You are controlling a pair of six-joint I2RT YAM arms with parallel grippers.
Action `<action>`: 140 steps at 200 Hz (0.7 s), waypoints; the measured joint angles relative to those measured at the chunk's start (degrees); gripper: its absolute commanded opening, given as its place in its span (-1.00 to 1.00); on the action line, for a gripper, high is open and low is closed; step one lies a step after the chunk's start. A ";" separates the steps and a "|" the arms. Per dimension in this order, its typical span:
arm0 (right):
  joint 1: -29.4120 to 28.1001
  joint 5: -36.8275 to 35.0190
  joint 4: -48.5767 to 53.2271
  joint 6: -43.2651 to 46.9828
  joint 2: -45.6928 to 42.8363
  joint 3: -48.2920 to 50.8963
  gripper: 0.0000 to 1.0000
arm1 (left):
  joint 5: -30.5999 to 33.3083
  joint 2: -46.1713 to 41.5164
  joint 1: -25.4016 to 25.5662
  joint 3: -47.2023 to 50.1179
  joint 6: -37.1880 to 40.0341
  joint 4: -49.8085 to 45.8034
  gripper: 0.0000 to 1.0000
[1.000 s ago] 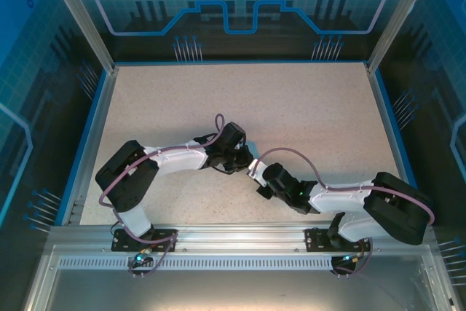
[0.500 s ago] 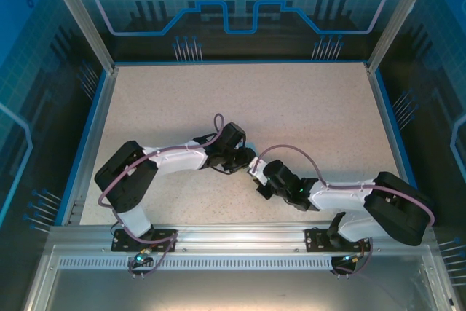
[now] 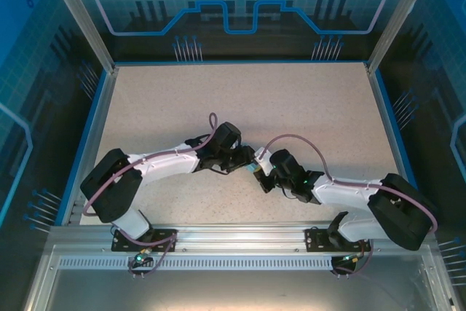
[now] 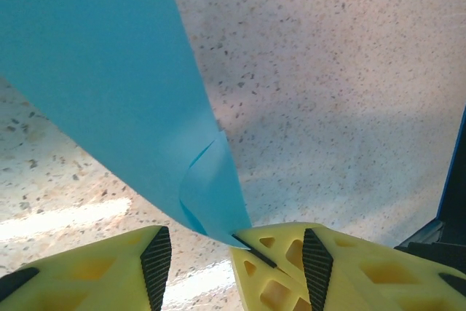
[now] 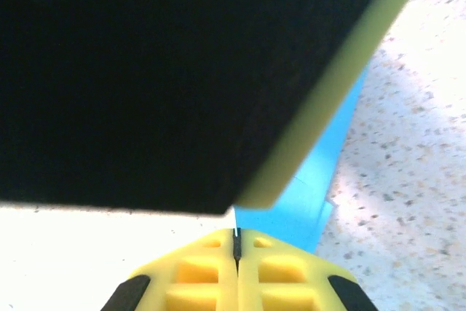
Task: Fold a paper plane with a square sheet of paper (pick it up from the middle)
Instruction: Fold the wing for the fifth time at the center of the table.
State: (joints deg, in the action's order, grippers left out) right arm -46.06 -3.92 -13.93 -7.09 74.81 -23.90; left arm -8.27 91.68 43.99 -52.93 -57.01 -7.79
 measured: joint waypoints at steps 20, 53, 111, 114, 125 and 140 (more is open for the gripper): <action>0.11 1.51 0.50 -1.16 1.09 -0.57 -1.00 | 0.61 -1.29 0.00 1.51 -0.02 -0.04 0.11; 2.43 4.59 0.61 -4.35 1.33 -0.85 -0.99 | 1.62 -3.87 0.00 3.69 -0.04 0.20 0.01; 9.05 13.81 0.61 -11.96 4.42 -1.40 -0.98 | 2.03 -4.83 0.00 5.09 0.04 1.31 -0.34; 9.20 14.21 0.61 -12.33 4.68 -1.49 -0.98 | 2.01 -4.83 0.00 5.09 0.00 1.40 -0.35; 9.88 15.72 0.61 -13.64 5.53 -1.75 -0.98 | 2.01 -4.83 0.00 5.11 0.02 1.84 -0.35; 10.93 17.55 0.61 -15.32 6.40 -2.05 -0.98 | 2.01 -4.79 0.00 5.09 0.02 2.38 -0.36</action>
State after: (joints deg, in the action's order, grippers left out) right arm -35.14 13.63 -13.32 -22.41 81.21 -25.96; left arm -6.26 86.89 43.99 -47.83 -56.99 -5.41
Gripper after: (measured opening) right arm 0.049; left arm 0.322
